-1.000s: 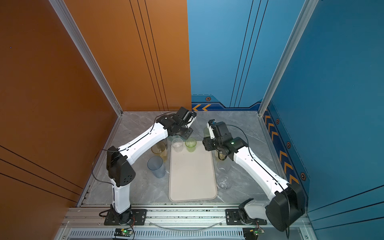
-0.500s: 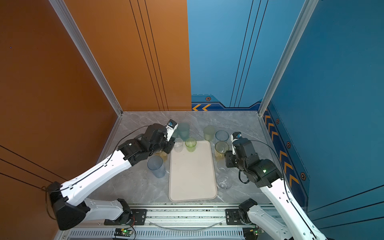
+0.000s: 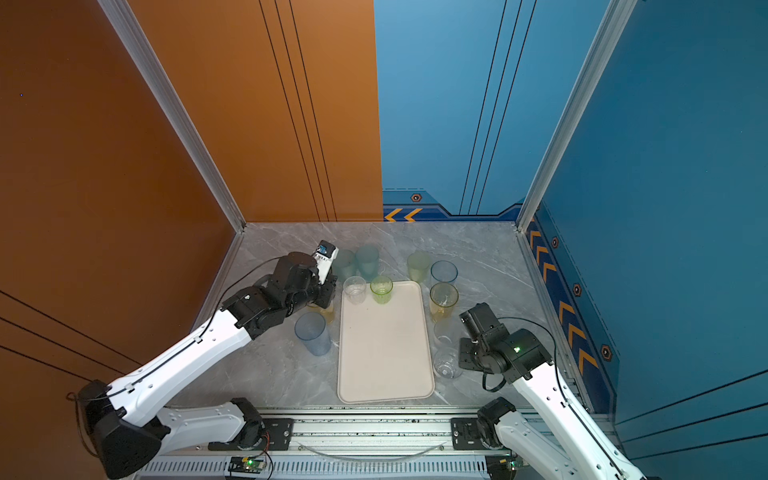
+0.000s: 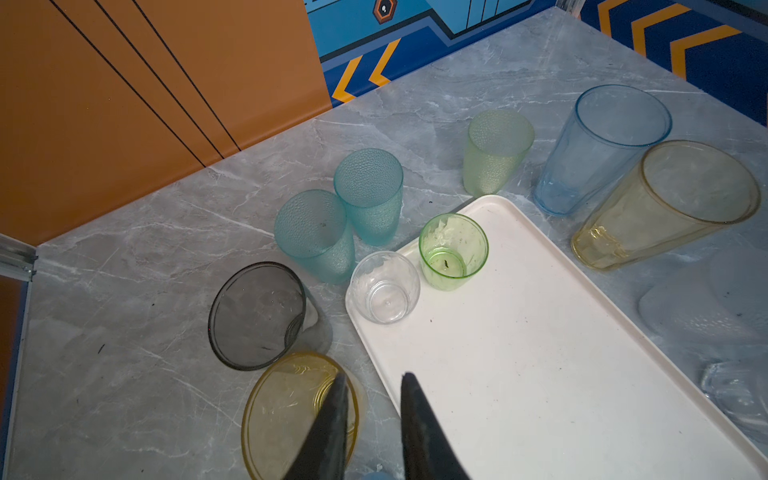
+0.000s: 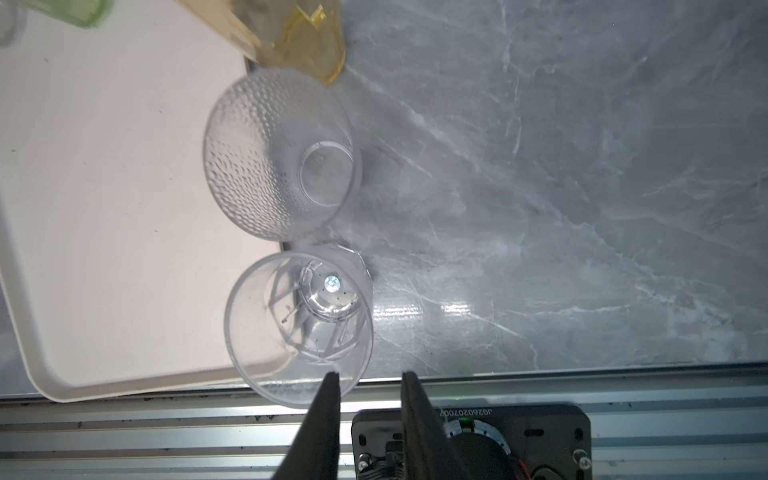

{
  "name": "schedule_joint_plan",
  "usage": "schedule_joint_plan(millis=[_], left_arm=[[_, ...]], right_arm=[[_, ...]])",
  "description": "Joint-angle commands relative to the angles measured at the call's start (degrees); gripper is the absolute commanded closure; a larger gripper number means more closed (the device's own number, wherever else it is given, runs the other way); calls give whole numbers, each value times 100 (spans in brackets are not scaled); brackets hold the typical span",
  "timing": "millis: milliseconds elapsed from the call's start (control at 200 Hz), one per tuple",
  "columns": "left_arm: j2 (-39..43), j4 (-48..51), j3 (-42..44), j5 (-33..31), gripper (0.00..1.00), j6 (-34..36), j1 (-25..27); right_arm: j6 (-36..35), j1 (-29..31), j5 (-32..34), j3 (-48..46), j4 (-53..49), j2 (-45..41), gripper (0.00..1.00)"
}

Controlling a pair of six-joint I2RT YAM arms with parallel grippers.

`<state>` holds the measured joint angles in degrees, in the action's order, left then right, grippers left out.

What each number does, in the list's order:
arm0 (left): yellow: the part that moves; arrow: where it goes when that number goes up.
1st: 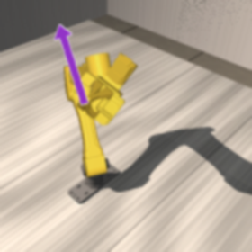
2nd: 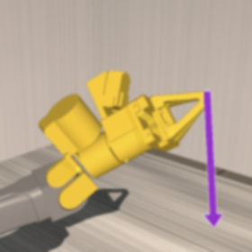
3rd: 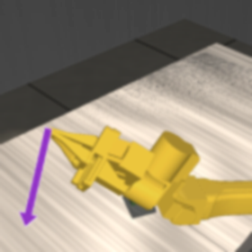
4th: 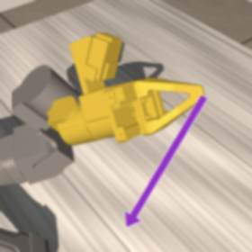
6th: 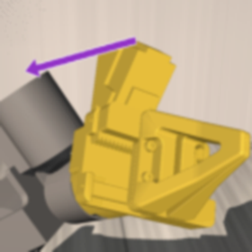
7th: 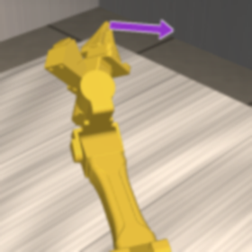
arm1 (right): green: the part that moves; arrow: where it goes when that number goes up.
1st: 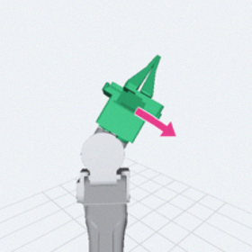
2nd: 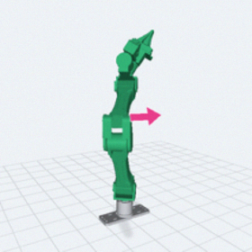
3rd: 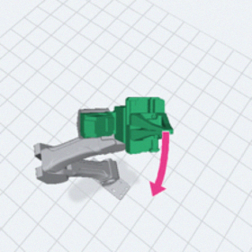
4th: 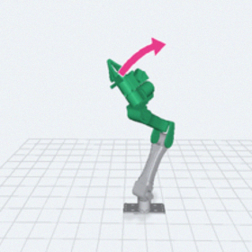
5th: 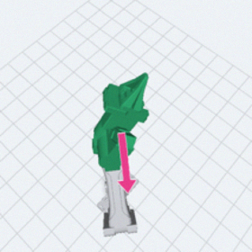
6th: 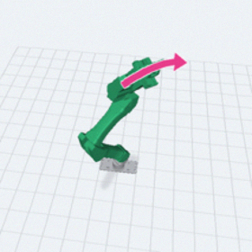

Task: Place the glasses into the tray
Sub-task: 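Reach the right gripper to the tall clear cup while the left gripper lifts away, then close the right gripper around the rim of the tall clear cup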

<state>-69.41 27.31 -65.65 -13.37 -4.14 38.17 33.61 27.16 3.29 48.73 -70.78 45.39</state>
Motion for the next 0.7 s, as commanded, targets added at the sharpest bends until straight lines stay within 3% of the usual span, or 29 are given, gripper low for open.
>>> schedule_joint_plan(millis=[0,200,696], left_arm=[[108,-212,102,276,76,-105,-95],[1,-291,153,394,76,-104,-199],[-78,-341,208,580,76,-92,-403]], right_arm=[[402,74,-138,-192,-195,-81,76],[548,105,-377,-528,221,-33,77],[559,111,-246,-574,548,470,78]])
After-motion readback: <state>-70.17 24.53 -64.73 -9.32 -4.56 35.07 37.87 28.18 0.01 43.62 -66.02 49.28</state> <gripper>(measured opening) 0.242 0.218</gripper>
